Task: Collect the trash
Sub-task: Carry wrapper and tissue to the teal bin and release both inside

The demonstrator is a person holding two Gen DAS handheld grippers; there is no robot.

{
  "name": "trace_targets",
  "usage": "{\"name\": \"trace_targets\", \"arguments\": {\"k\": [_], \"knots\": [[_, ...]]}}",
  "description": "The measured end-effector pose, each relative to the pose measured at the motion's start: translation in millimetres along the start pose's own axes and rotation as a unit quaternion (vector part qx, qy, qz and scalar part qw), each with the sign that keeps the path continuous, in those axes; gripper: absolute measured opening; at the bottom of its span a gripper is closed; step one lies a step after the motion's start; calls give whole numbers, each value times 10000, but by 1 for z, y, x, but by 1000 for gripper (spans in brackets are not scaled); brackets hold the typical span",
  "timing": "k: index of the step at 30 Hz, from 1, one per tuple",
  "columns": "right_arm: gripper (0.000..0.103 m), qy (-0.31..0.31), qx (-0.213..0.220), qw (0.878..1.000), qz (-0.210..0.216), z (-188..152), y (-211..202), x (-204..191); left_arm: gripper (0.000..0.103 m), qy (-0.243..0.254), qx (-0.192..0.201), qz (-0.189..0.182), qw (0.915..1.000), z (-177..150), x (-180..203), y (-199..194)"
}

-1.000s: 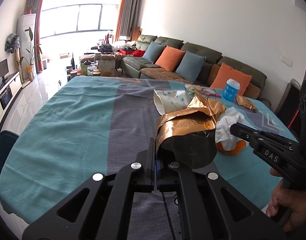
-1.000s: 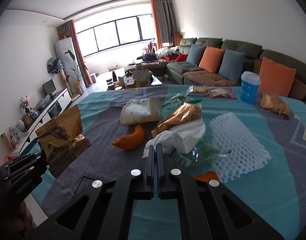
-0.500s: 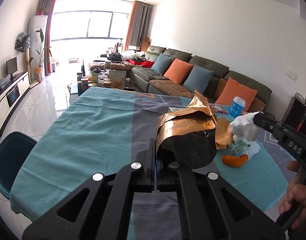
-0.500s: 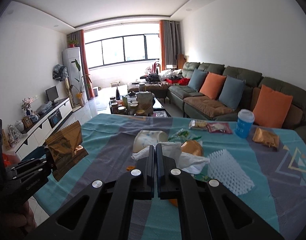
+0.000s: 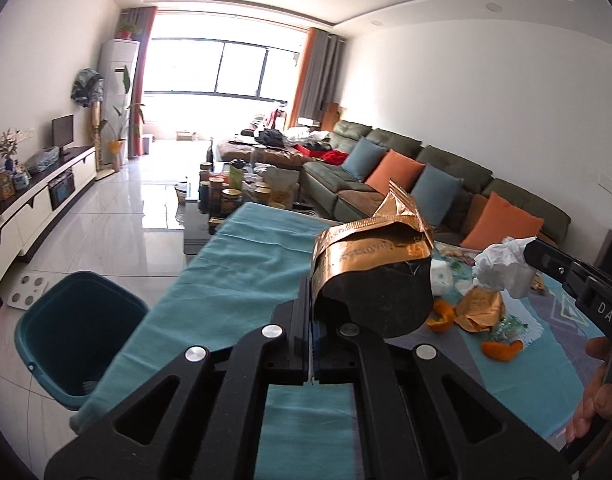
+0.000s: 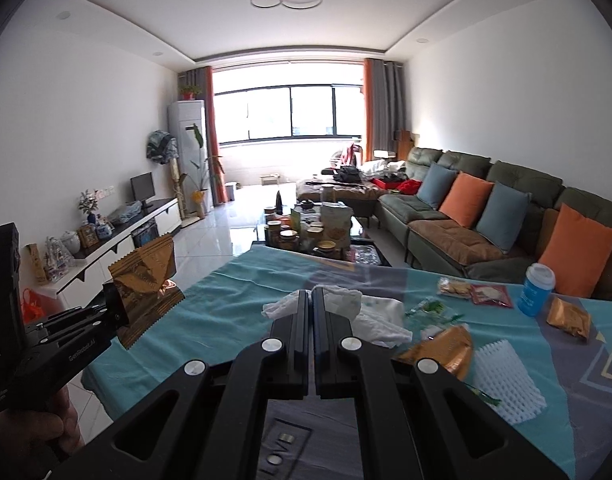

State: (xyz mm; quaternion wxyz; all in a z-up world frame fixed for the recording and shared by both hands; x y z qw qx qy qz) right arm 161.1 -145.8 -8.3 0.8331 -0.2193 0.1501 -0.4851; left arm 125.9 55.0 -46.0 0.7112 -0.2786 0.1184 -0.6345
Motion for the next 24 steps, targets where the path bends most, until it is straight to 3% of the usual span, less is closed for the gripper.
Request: {"name": "trace_targets", "arguments": {"k": [11, 24], "knots": [[1, -569, 146, 9945, 862, 26, 23, -75, 1, -457, 330, 723, 9958, 12, -76, -42], [1, -1229, -116, 9729, 1957, 51, 74, -176, 1, -945, 451, 1693, 9800, 11, -185, -93]]}}
Point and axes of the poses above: each gripper's, at about its wrist camera, not at the fingertips, and y roughly the way its jaws point, x to its right, z to its top, the point moved 3 cm from there along y, roughly the way its jaws point, and after that the axes turned 9 degrees about -x, right-handed, at the moved point
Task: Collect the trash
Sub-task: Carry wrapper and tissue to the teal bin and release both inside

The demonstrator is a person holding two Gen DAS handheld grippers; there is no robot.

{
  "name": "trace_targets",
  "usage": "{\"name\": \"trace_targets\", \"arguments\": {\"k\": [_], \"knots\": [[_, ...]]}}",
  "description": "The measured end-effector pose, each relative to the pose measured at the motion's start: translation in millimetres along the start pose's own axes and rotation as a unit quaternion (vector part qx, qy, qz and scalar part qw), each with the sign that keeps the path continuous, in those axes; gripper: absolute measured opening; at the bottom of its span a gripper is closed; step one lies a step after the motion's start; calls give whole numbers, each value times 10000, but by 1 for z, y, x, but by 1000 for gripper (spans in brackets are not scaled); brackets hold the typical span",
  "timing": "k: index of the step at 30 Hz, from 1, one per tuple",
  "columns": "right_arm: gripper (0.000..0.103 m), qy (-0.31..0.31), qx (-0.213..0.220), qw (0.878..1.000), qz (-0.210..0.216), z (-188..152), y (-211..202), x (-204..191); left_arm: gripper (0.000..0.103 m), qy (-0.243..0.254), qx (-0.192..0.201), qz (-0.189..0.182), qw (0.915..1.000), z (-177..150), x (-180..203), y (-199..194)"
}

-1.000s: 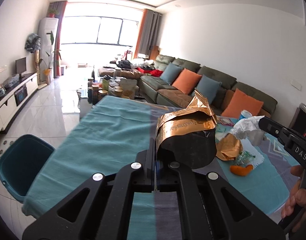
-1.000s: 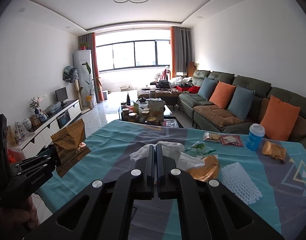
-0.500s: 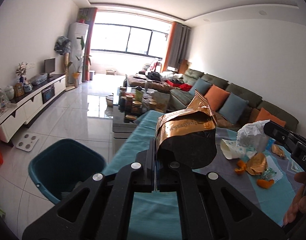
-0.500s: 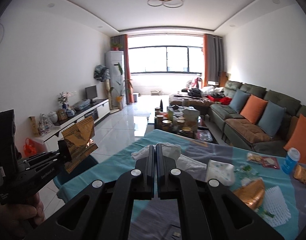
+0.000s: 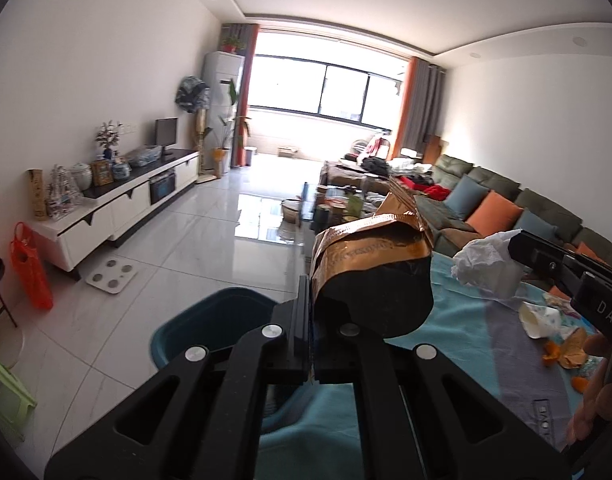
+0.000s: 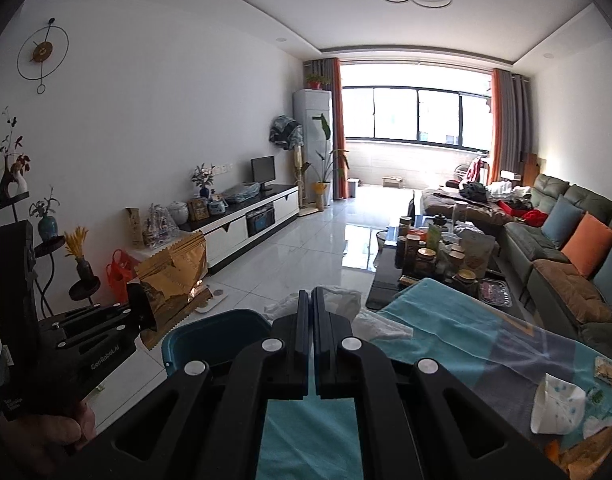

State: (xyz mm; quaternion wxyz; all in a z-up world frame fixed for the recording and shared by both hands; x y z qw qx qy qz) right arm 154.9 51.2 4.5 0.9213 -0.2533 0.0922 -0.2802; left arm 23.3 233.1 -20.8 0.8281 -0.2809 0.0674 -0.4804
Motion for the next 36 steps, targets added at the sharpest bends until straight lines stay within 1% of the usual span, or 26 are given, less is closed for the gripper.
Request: {"name": "trace_targets", "arguments": {"k": [2, 6, 10, 12, 15, 19, 20, 22, 25, 26, 27, 29, 30, 31, 32, 33, 34, 36], "knots": [[1, -70, -95, 9997, 235, 6, 15, -11, 2, -44, 42, 178, 9998, 3, -17, 0], [1, -232, -387, 9973, 573, 11, 48, -32, 2, -129, -63, 502, 9986, 2, -47, 9], [1, -261, -724, 9925, 945, 14, 79, -50, 2, -230, -275, 623, 9974, -4, -66, 22], [1, -283, -856, 9902, 1066, 17, 92, -56, 2, -319, -400, 636, 9967, -10, -73, 31], [1, -361, -1055, 9866, 1188, 20, 111, -65, 2, -399, -600, 705, 9949, -18, -78, 47], [1, -395, -1423, 9799, 1342, 16, 136, -77, 2, -688, -951, 607, 9912, -30, -88, 74], [1, -392, -1556, 9779, 1342, 15, 144, -80, 2, -760, -1020, 620, 9899, -35, -85, 81], [1, -419, -1714, 9750, 1350, 11, 155, -86, 3, -917, -1212, 565, 9868, -44, -92, 96], [2, -479, -2053, 9687, 1310, 1, 177, -93, 3, -1088, -1419, 664, 9816, -55, -102, 119], [3, -470, -2203, 9653, 1319, -2, 184, -95, 3, -1182, -1517, 637, 9793, -58, -106, 126], [4, -478, -2283, 9635, 1311, -5, 189, -97, 6, -1224, -1593, 611, 9777, -61, -105, 134], [8, -474, -2439, 9599, 1299, -12, 198, -100, 15, -1197, -1748, 686, 9749, -66, -107, 146], [8, -445, -2506, 9587, 1269, -15, 203, -101, 23, -1232, -1793, 670, 9737, -67, -109, 152], [9, -436, -2523, 9588, 1229, -15, 205, -102, 26, -1264, -1808, 701, 9728, -69, -112, 155], [11, -407, -2551, 9583, 1218, -17, 206, -102, 29, -1261, -1803, 712, 9729, -71, -114, 157], [13, -375, -2595, 9571, 1233, -18, 207, -101, 40, -1269, -1813, 697, 9727, -71, -115, 159], [17, -357, -2588, 9578, 1203, -19, 207, -100, 46, -1334, -1793, 714, 9721, -71, -113, 158], [22, -292, -2552, 9588, 1211, -19, 204, -96, 50, -1360, -1739, 718, 9727, -70, -114, 157]]}}
Point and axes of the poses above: each gripper's, at about its wrist camera, not at the fingertips, and y roughly the way its jaws point, x to its right, z to its top, the point moved 3 cm from there along y, roughly the way its jaws point, and after that the axes turned 9 degrees about -x, right-handed, at the moved point
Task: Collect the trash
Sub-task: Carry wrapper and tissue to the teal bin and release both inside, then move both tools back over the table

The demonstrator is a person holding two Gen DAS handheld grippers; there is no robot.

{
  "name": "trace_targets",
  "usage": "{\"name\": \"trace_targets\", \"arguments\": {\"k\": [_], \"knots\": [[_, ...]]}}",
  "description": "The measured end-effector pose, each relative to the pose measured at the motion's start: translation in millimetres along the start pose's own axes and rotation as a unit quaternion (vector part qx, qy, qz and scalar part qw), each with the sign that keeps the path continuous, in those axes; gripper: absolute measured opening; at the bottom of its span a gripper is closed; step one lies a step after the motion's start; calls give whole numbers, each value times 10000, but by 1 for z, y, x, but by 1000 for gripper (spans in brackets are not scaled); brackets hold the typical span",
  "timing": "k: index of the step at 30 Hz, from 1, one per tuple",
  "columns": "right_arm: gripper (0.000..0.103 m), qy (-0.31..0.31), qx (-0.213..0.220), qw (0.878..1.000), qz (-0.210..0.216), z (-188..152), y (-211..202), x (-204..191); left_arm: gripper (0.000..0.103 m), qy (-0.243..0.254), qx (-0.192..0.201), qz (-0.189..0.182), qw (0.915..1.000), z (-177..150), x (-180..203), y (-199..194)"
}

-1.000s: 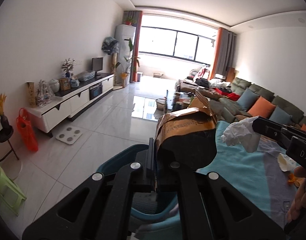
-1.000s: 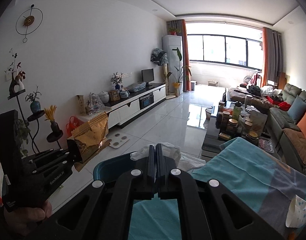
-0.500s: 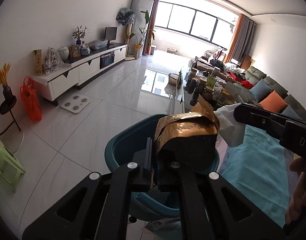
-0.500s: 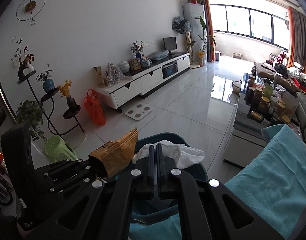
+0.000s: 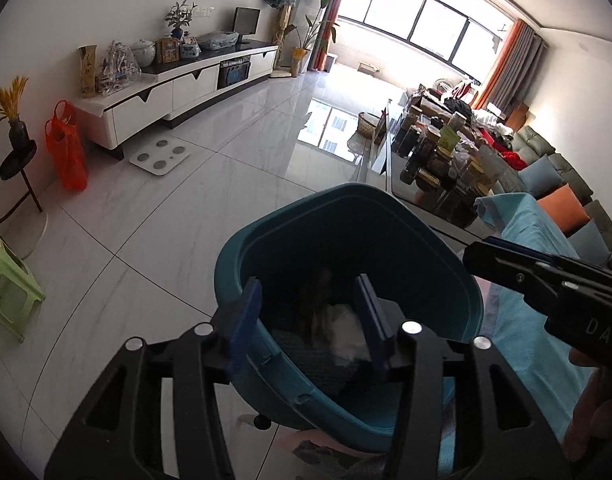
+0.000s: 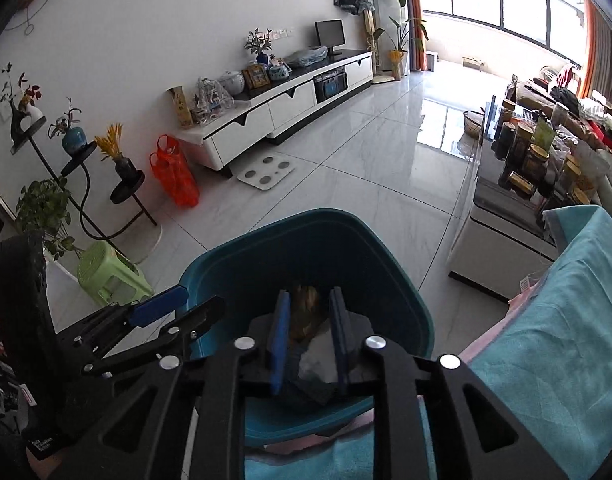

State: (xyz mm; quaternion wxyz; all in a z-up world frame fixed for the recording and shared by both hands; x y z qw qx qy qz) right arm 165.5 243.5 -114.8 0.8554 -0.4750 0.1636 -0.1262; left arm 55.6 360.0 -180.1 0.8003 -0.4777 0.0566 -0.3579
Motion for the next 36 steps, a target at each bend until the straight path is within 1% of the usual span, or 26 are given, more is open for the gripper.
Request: {"name": "trace_targets", "arguments": {"k": [2, 3, 5, 6, 7, 8, 10, 12, 13, 14, 15, 17, 19, 21, 23, 25, 31, 36], "knots": [[24, 50, 83, 10000, -9, -2, -6, 4, 51, 16, 28, -13, 10000, 1, 1, -1], [25, 84, 116, 9999, 17, -3, -9, 5, 55, 33, 54, -5, 10000, 0, 4, -3], [31, 141, 210, 9997, 49, -4, -15, 8, 58, 56, 123, 19, 9999, 0, 8, -9], [33, 177, 261, 9995, 67, -6, -19, 10, 63, 56, 175, -3, 9998, 0, 10, -13], [40, 221, 311, 9992, 115, -7, -22, 13, 70, 64, 246, 17, 9997, 1, 11, -17], [48, 275, 376, 9988, 136, -10, -27, 15, 74, 86, 356, 46, 9993, 1, 12, -24], [51, 325, 480, 9983, 111, -15, -34, 18, 88, 109, 515, 17, 9986, 1, 15, -36], [61, 372, 594, 9975, 114, -21, -42, 20, 96, 152, 700, 39, 9974, 0, 17, -49], [68, 410, 692, 9967, 102, -24, -47, 22, 97, 193, 767, 36, 9969, 0, 19, -55], [72, 448, 777, 9959, 113, -26, -52, 23, 97, 232, 808, 36, 9965, 0, 20, -60], [73, 489, 860, 9950, 132, -30, -57, 24, 97, 283, 838, 48, 9961, 0, 22, -65], [80, 562, 989, 9934, 117, -35, -65, 27, 97, 304, 863, 74, 9958, 0, 25, -72], [80, 600, 1115, 9919, 85, -41, -74, 31, 97, 279, 931, 147, 9952, -1, 25, -82], [83, 646, 1214, 9905, 42, -48, -82, 34, 97, 249, 1004, 188, 9945, -3, 26, -92], [91, 679, 1368, 9883, -5, -54, -94, 38, 98, 206, 1063, 176, 9940, -4, 24, -102], [95, 716, 1603, 9844, -148, -65, -109, 43, 98, 191, 1129, 124, 9933, -6, 25, -112], [96, 900, 2076, 9729, -481, -97, -150, 61, 98, 390, 1390, -121, 9894, -13, 51, -139], [96, 1107, 2345, 9624, -815, -126, -180, 75, 98, 851, 1739, -327, 9805, -30, 92, -166]]}}
Point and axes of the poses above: each gripper's, at about its wrist camera, not at the fingertips, and y roughly the way its jaws point, x to its right, z to its top, the point moved 3 cm from there along y, roughly the way its jaws point, and after that the axes turned 9 degrees about -x, right-handed, at the moved point
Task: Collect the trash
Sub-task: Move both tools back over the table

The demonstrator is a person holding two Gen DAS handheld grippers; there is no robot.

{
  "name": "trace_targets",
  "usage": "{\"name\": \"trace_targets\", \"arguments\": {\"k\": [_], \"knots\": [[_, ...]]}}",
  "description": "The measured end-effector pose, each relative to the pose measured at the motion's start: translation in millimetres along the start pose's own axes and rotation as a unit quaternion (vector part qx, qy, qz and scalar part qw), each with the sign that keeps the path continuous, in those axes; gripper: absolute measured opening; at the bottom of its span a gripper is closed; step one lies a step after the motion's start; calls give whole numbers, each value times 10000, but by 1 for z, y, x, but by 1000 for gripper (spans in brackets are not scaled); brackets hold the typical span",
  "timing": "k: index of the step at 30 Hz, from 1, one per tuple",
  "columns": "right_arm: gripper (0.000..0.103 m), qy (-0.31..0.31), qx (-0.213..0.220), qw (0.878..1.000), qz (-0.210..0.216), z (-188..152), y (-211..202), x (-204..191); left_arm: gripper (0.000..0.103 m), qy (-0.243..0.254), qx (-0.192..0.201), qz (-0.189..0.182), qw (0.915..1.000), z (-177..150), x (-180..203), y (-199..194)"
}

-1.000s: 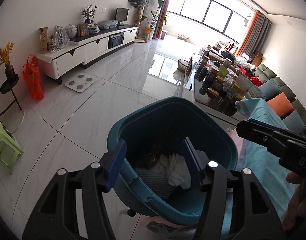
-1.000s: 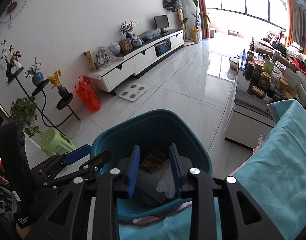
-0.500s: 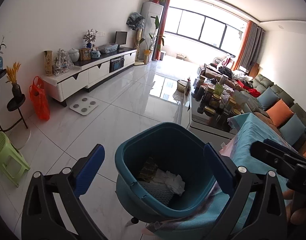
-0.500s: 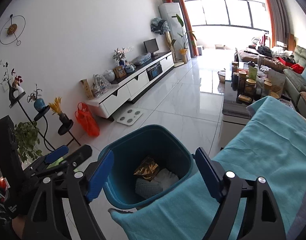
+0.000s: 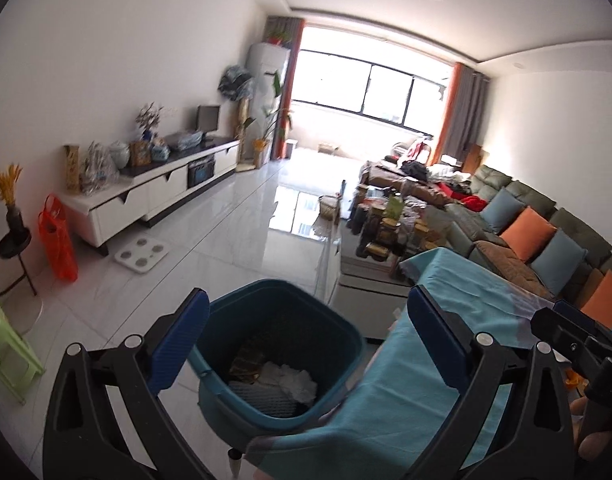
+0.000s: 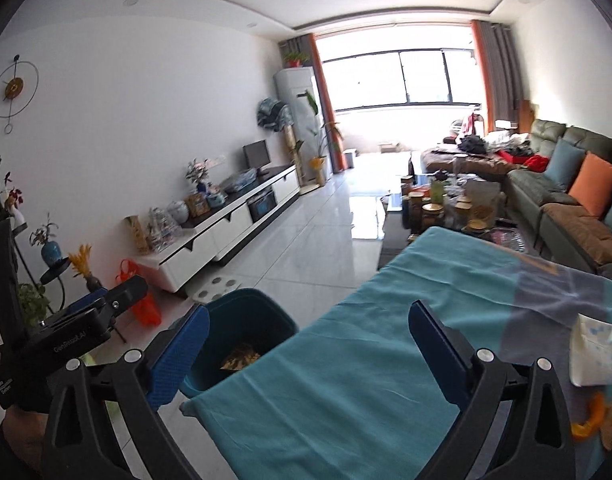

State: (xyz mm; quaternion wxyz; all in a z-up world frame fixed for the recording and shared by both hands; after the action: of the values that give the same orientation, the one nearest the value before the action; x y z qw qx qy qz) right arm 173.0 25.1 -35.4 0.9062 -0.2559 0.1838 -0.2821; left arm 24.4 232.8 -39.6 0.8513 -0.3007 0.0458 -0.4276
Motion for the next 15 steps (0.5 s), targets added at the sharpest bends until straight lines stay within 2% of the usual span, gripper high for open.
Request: {"name": "trace_targets", "arguments": {"k": [6, 15], "knots": [[96, 192, 378, 9980, -471, -19, -48, 22, 98, 544, 123, -450, 9974, -13, 53, -25], [96, 408, 790, 9882, -1243, -56, -113, 46, 98, 907, 103, -1208, 9885, -43, 109, -57]]}}
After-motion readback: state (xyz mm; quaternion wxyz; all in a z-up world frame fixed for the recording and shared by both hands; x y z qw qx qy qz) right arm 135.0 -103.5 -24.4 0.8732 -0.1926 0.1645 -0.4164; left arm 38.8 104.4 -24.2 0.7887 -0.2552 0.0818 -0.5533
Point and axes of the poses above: each gripper's, at about its wrist camera, not at the fingertips, and y roughly the way its jaws point, x to its right, z to its top, the point moved 3 cm from there along y, roughly the way its jaws point, and after that the axes turned 9 degrees about -x, right-handed, at the moved point
